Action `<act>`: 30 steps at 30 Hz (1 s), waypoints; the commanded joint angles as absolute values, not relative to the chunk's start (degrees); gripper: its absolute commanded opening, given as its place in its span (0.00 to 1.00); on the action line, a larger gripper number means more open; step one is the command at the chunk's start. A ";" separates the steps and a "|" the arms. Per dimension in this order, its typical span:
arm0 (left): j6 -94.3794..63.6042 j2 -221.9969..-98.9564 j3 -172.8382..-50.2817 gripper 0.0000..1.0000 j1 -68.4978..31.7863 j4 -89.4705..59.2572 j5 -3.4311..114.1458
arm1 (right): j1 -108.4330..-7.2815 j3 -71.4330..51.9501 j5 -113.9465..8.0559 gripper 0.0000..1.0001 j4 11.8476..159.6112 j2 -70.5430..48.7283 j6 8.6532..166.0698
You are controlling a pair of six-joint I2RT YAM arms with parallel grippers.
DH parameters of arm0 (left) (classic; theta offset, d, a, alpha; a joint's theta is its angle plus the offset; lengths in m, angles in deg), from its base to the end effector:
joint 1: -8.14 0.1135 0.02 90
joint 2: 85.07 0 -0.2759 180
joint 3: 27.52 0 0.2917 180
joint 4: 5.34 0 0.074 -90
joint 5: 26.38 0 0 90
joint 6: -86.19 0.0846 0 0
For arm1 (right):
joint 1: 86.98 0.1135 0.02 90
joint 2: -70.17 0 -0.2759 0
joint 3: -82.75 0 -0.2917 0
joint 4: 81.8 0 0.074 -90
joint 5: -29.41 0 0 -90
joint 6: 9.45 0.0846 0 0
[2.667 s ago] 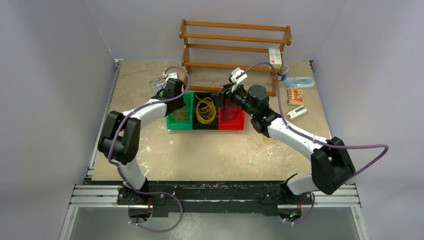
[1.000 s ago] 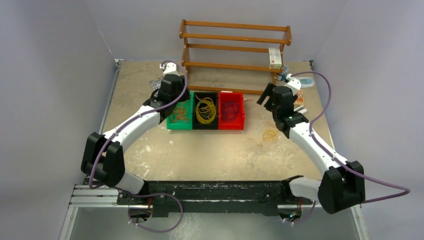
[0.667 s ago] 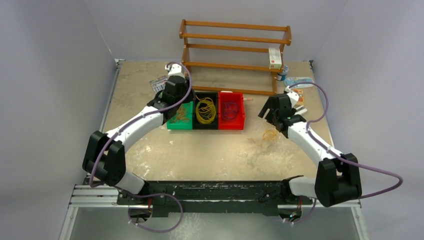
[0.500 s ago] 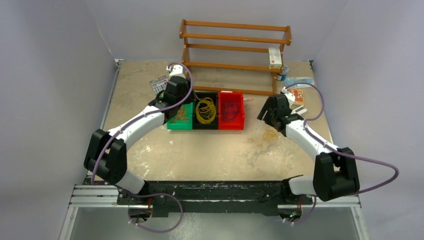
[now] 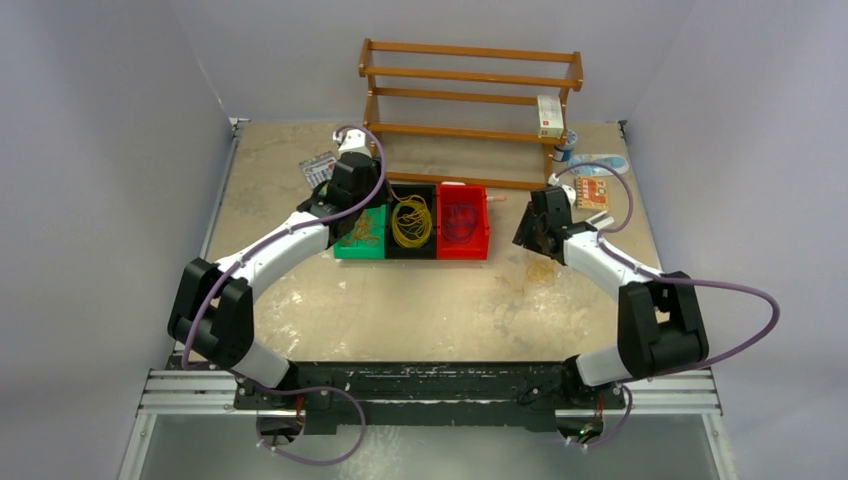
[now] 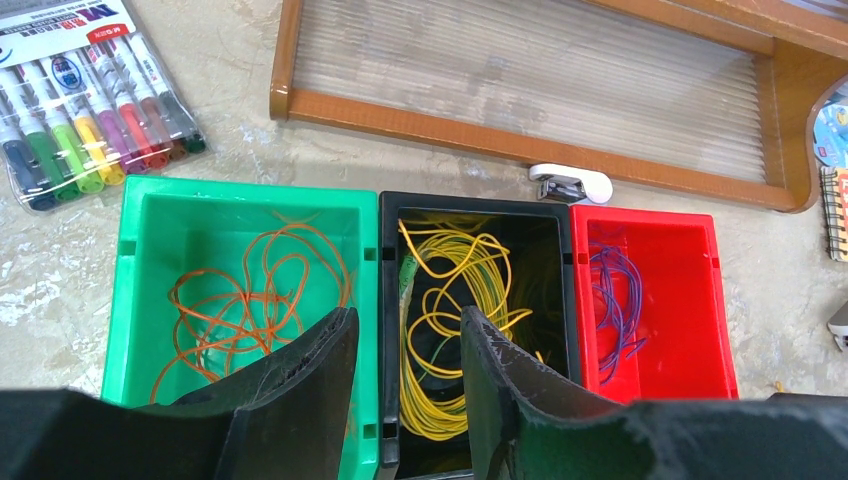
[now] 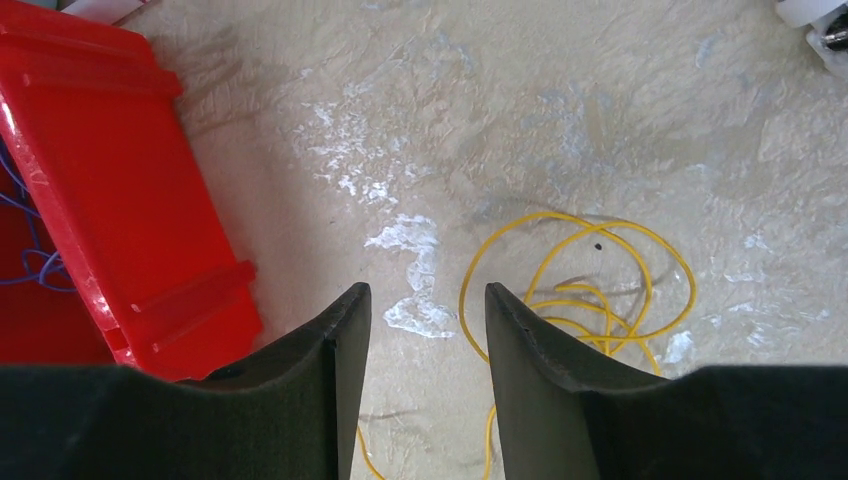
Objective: Untangle the cables
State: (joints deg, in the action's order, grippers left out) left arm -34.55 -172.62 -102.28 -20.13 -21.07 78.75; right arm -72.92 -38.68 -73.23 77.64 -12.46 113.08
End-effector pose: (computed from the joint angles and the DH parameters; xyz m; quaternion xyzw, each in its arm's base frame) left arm 0.3887 -0.1839 0.2502 -0.0856 0.8504 -0.1511 0.4967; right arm 0.3560 0.0701 0.1582 0.1891 0.8983 0.0583 0.3923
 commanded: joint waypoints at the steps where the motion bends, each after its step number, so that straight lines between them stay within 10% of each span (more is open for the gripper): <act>1: -34.82 -172.27 -103.90 0.42 -20.16 -18.13 78.13 | -73.19 -36.23 -72.69 0.48 79.94 -13.49 111.91; 22: -34.83 -173.46 -104.06 0.41 -20.16 -17.92 78.07 | -73.19 -36.26 -71.86 0.40 80.32 -18.04 113.01; 30: -34.08 -173.09 -103.95 0.41 -20.20 -18.04 78.79 | -73.18 -36.49 -72.64 0.15 80.81 -15.54 113.41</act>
State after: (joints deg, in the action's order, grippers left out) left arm -34.55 -173.41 -102.28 -20.13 -20.94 78.58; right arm -72.92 -38.33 -71.55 79.63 -18.58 112.86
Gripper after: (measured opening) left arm 0.413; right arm 0.226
